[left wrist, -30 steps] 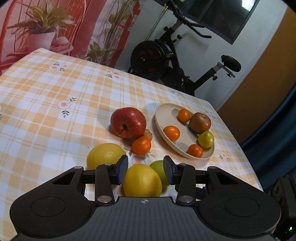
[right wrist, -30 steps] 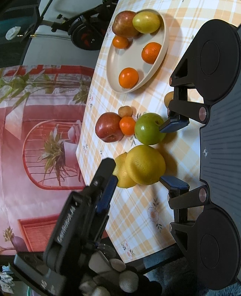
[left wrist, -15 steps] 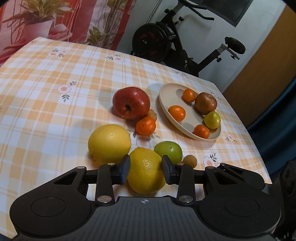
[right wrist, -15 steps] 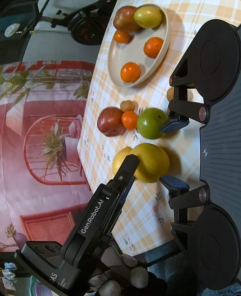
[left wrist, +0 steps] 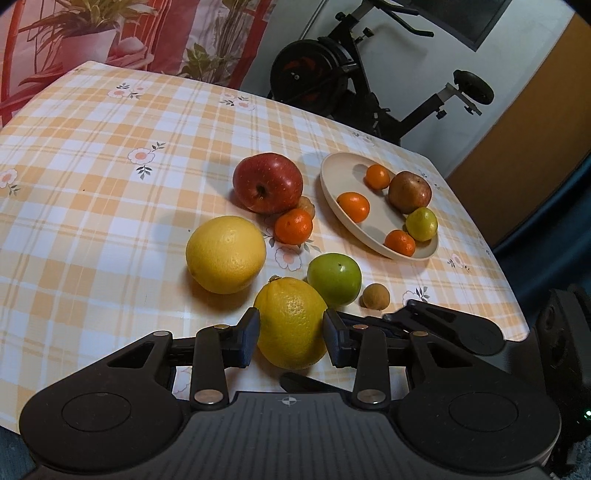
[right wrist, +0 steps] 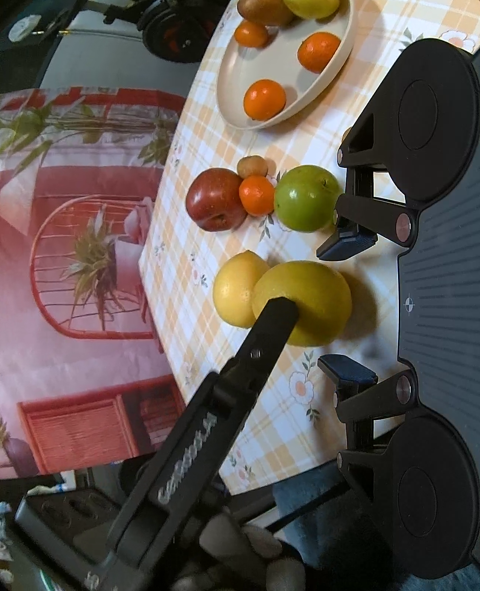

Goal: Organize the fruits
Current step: 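Close the left gripper on the yellow grapefruit and lift it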

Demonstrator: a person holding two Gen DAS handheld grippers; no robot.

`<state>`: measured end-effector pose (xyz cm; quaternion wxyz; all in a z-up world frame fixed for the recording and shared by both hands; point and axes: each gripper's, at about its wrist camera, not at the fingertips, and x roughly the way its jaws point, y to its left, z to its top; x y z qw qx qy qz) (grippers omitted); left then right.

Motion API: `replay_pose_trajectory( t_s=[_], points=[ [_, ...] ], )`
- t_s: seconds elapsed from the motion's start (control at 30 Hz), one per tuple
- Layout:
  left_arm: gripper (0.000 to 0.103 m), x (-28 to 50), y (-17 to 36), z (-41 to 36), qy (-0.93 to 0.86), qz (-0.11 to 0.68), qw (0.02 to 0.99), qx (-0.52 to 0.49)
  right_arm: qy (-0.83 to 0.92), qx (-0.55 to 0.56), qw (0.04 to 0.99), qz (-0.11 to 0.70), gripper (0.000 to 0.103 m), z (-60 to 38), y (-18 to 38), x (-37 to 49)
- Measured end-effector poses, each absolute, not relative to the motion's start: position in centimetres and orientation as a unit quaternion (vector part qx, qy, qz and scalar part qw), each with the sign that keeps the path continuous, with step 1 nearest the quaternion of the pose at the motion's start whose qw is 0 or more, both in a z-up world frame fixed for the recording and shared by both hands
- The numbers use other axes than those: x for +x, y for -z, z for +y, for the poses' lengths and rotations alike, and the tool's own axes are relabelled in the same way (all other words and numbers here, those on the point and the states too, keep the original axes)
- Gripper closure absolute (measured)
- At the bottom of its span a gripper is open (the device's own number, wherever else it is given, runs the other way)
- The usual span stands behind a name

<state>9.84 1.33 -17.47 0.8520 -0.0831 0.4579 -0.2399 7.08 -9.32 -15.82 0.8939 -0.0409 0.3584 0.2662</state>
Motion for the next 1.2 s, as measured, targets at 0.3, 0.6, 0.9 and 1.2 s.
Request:
replay_pose_trajectory(
  t_s=[0.3,0.6,0.9,1.2],
  points=[
    [0.063,10.1,17.7,1.6,0.241,0.459,0.85,-0.098,-0.268,-0.033,0.892,0.363,0.057,-9.5,16.6,7.5],
    [0.057,11.3,17.7,2.7,0.223,0.454,0.851,-0.144,-0.269,-0.042,0.894,0.357,0.057,-9.4,16.7,7.2],
    [0.057,12.0,18.5,2.1,0.241,0.456,0.84,-0.168,-0.27,-0.043,0.894,0.354,0.057,-9.5,16.7,6.9],
    [0.058,11.3,18.9,1.7,0.248,0.447,0.846,-0.148,-0.271,-0.035,0.894,0.356,0.055,-9.7,16.8,6.9]
  ],
)
